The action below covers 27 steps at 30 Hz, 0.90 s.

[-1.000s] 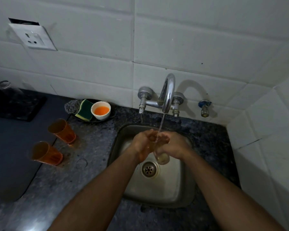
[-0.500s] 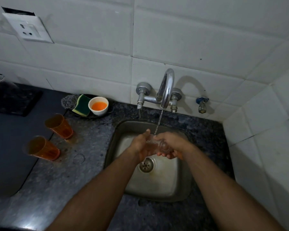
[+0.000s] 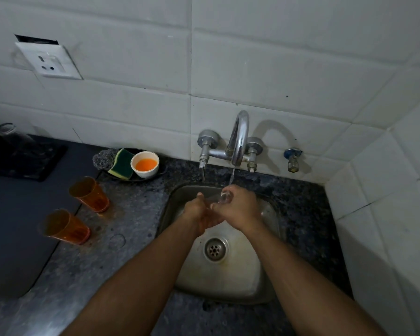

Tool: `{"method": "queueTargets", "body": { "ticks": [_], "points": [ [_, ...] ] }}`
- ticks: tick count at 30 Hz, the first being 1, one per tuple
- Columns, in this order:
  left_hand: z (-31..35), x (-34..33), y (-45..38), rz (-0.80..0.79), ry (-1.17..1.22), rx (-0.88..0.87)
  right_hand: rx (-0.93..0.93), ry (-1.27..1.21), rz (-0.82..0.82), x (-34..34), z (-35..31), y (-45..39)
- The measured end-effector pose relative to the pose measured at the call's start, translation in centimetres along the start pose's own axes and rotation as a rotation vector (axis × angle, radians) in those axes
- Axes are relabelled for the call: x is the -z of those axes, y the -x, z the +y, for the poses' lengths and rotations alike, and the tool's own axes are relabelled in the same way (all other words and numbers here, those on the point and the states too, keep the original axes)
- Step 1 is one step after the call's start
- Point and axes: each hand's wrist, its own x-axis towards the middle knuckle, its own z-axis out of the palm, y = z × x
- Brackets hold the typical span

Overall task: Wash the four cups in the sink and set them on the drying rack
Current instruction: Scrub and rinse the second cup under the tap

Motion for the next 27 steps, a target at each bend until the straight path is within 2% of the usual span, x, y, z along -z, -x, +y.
{"method": "queueTargets", "body": {
  "ticks": [2, 5, 8, 11, 14, 17, 23, 27],
  "points": [
    [0.3, 0.3, -0.2, 0.028, -0.082, -0.015, 0.049, 0.038, 0.014, -0.3, -0.1, 0.1],
    [1.0, 0.8, -0.5, 0.102, -0.407, -0.114, 0.081, 0.083, 0.034, -0.4, 0.1, 0.2],
    [2.7, 0.8, -1.3, 0.202, -0.739, -0.394, 0.088, 0.115, 0.044, -0.3, 0.9, 0.3],
    [5.3, -0.7, -0.3, 0.304, -1.181, -0.704, 0.091, 0.155, 0.062, 0.0, 1.5, 0.5],
    [7.4, -2.0, 0.2, 0.36, -1.449, -0.918, 0.118, 0.135, 0.067, 0.1, 1.5, 0.9],
    [8.0, -2.6, 0.1, 0.405, -1.677, -0.998, 0.137, 0.149, 0.071, 0.2, 1.3, 1.2],
    [8.0, -2.6, -0.1, 0.422, -1.901, -1.079, 0.115, 0.179, 0.064, 0.2, 0.9, 1.8],
    [8.1, -2.6, -0.1, 0.43, -1.943, -1.073, 0.111, 0.185, 0.08, 0.3, 0.3, 1.9]
  ]
}}
